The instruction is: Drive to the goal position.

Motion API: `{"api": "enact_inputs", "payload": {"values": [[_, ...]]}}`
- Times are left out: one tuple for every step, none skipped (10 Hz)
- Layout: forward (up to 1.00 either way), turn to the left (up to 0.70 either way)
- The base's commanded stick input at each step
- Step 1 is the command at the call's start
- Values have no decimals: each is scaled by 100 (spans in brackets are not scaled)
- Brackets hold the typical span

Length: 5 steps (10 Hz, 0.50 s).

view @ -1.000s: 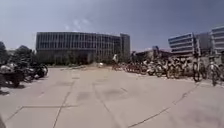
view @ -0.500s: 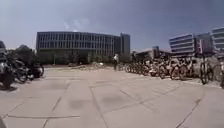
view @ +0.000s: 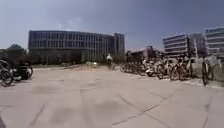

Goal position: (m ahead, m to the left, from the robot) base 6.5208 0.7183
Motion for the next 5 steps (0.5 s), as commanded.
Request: {"api": "enact_inputs", "payload": {"values": [[70, -14], [70, 0], [70, 0], [70, 0], [70, 0]]}}
